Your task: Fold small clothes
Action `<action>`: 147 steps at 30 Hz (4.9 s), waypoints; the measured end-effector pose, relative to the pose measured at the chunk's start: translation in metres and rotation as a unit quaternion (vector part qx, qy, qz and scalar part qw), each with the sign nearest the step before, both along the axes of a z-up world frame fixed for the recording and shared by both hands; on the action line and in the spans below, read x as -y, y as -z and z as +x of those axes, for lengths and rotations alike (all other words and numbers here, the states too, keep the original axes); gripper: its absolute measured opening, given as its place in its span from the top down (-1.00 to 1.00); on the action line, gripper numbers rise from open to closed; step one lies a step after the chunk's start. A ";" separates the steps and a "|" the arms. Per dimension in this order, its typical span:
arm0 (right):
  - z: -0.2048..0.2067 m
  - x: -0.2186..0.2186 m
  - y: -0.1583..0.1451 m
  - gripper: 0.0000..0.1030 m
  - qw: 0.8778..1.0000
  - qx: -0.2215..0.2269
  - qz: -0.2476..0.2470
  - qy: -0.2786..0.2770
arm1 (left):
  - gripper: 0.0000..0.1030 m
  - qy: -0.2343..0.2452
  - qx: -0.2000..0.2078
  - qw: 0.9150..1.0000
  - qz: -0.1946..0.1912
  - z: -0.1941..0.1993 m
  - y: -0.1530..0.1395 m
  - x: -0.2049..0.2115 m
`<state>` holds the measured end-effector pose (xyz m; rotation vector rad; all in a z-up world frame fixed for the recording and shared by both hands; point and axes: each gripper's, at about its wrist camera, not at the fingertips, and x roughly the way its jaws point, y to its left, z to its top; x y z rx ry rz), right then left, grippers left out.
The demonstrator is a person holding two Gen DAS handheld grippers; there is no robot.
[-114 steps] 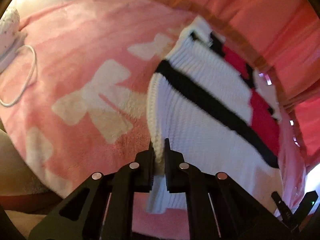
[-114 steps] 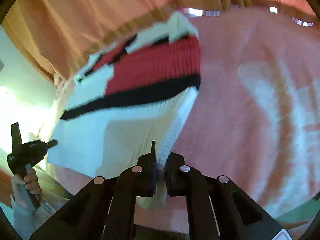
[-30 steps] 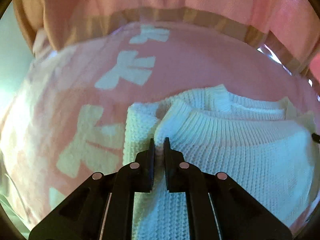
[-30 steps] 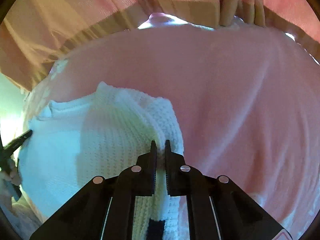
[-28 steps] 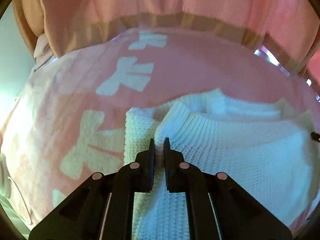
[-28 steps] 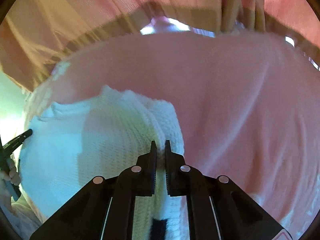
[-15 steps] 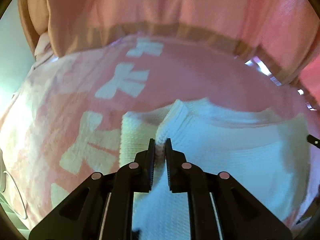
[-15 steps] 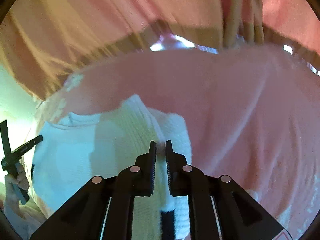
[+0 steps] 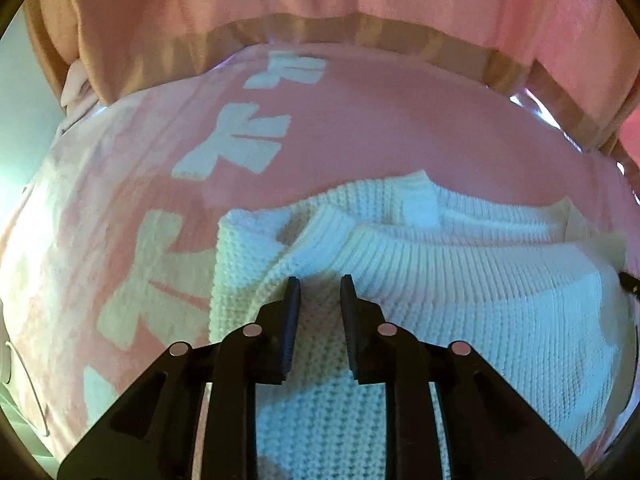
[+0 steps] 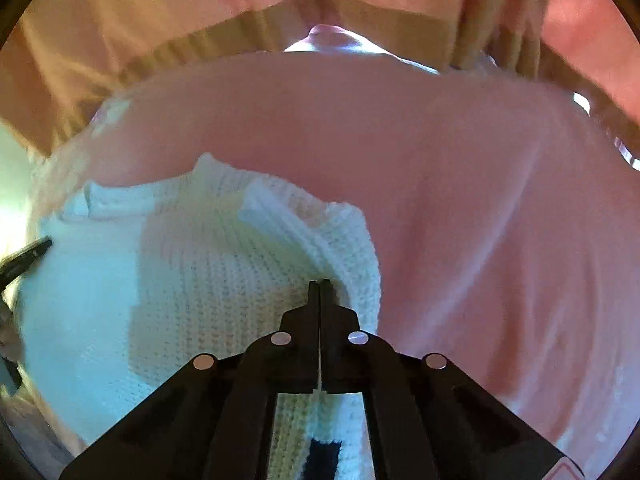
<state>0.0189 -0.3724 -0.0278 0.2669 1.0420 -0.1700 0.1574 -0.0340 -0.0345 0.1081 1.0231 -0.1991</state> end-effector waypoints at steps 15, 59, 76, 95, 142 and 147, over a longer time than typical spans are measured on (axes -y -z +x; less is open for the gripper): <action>-0.021 -0.006 -0.032 0.29 0.999 0.044 -0.021 0.013 | -0.44 -0.008 0.080 0.997 -0.022 -0.026 -0.046 -0.004; -0.096 -0.040 0.011 1.00 0.997 -0.052 -0.026 -0.043 | 0.62 0.044 0.013 0.999 -0.003 -0.083 -0.002 -0.026; -0.054 -0.139 -0.068 0.88 0.987 0.088 -0.011 -0.137 | 0.47 0.017 0.054 0.998 -0.002 -0.128 -0.029 -0.022; 0.053 -0.203 -0.030 0.94 0.983 0.023 -0.014 -0.180 | 0.47 -0.004 0.027 0.998 -0.049 -0.113 -0.022 -0.054; 0.053 -0.144 -0.081 0.92 0.980 0.054 0.049 -0.183 | -0.32 -0.059 0.026 0.990 -0.125 -0.049 -0.058 -0.073; 0.073 -0.197 -0.051 0.94 0.974 0.010 0.006 -0.226 | -0.32 -0.079 -0.028 0.989 -0.124 -0.073 -0.013 -0.090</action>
